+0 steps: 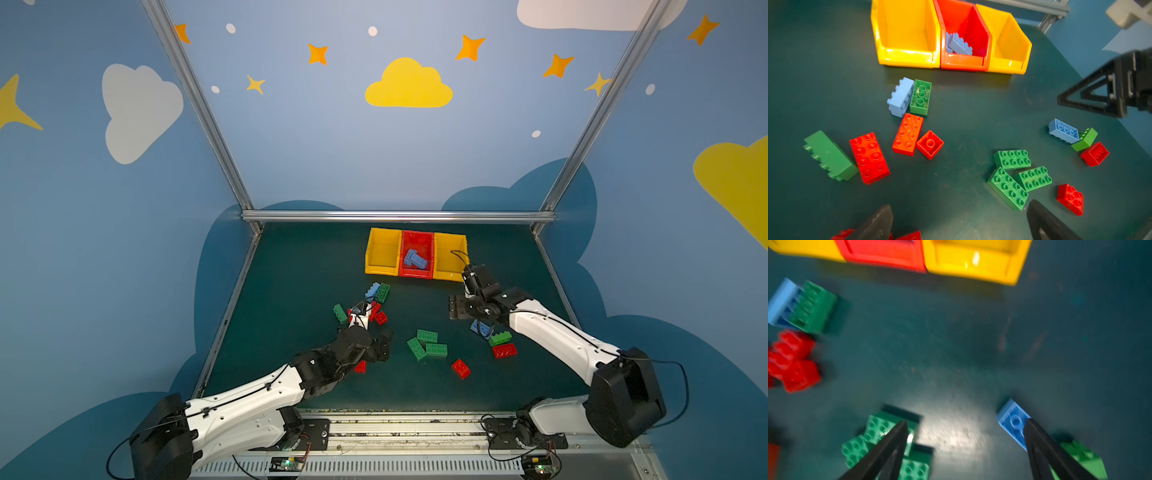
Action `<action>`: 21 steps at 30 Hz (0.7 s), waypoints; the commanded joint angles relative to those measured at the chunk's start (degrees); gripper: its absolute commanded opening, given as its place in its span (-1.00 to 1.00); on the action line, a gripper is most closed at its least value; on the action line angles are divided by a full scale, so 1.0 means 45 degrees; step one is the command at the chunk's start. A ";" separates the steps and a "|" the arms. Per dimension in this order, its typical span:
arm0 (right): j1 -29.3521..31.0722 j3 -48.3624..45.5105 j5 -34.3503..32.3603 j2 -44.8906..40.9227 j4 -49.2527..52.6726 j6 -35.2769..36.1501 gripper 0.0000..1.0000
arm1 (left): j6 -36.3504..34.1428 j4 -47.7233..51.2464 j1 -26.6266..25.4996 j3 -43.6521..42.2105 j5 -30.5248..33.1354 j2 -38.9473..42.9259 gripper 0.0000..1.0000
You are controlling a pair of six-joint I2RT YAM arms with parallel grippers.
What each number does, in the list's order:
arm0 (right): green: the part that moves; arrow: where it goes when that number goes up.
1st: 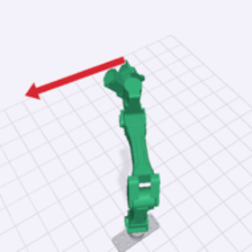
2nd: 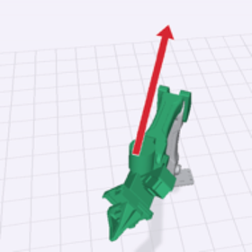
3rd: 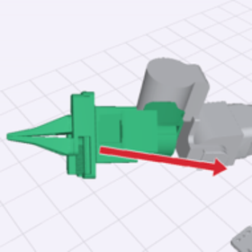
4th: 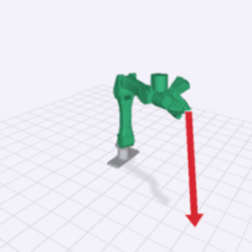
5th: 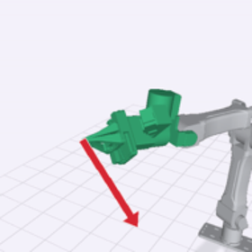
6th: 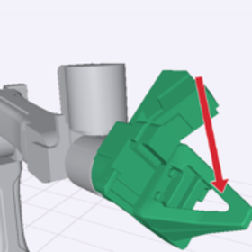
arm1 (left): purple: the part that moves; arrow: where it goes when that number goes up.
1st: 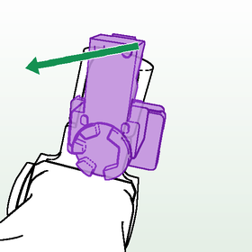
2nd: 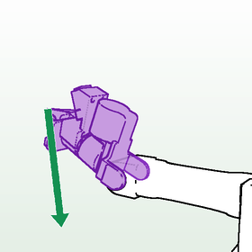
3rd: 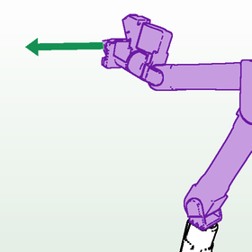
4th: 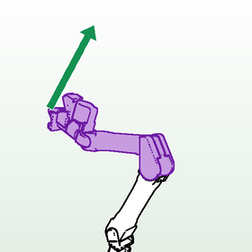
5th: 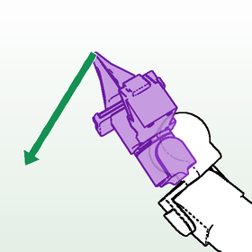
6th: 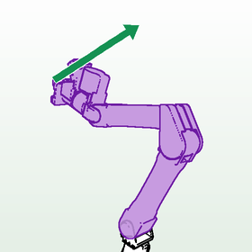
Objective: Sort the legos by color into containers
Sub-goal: 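Move the right gripper back and grasp the last nearby light-blue brick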
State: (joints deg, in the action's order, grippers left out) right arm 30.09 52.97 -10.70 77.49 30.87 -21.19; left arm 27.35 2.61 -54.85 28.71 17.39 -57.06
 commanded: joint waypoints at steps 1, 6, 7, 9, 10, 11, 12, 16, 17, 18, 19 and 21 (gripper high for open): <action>-0.0137 -0.0624 -0.0312 -0.0635 0.0001 -0.0052 0.71 | 0.0317 -0.0665 -0.0339 0.0477 -0.0394 -0.0643 1.00; -0.0355 -0.1083 0.0080 -0.0414 -0.0306 0.0108 0.71 | 0.0434 -0.0583 -0.0944 0.0967 -0.0213 -0.1530 1.00; -0.0391 -0.1088 0.0194 -0.0303 -0.0375 0.0152 0.71 | 0.0435 -0.0530 -0.1052 0.1010 -0.0115 -0.1599 1.00; -0.0435 -0.1045 0.0379 -0.0048 -0.0452 0.0252 0.71 | 0.0488 -0.0369 -0.1179 0.1067 0.0046 -0.1676 1.00; -0.0455 -0.0995 0.0476 0.0084 -0.0449 0.0295 0.71 | 0.0541 -0.0276 -0.1190 0.1063 0.0081 -0.1661 1.00; -0.0455 -0.0955 0.0560 0.0235 -0.0483 0.0334 0.70 | 0.0607 -0.0195 -0.1205 0.1047 0.0156 -0.1609 1.00; -0.0453 -0.0945 0.0620 0.0339 -0.0491 0.0385 0.70 | 0.0627 -0.0125 -0.1207 0.1028 0.0194 -0.1531 1.00; -0.0446 -0.0902 0.0683 0.0700 -0.0493 0.0479 0.70 | 0.0660 0.0121 -0.1203 0.0834 0.0549 -0.1070 1.00; -0.0455 -0.0877 0.0624 0.0780 -0.0449 0.0452 0.70 | 0.0662 0.0123 -0.1205 0.0744 0.0642 -0.0952 1.00; -0.0455 -0.0873 0.0536 0.0816 -0.0423 0.0416 0.69 | 0.0662 0.0123 -0.1209 0.0668 0.0718 -0.0850 1.00; -0.0445 -0.0891 0.0367 0.0844 -0.0445 0.0376 0.69 | 0.0684 0.0123 -0.1206 0.0586 0.0793 -0.0749 1.00; -0.0464 -0.0879 -0.0002 0.0883 -0.0375 0.0294 0.69 | 0.0684 0.0105 -0.1205 0.0467 0.0859 -0.0616 1.00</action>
State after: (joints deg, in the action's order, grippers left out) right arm 28.21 48.45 -8.84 81.14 28.97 -19.62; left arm 29.89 2.04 -60.16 31.79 19.18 -60.97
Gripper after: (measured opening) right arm 0.846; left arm 0.998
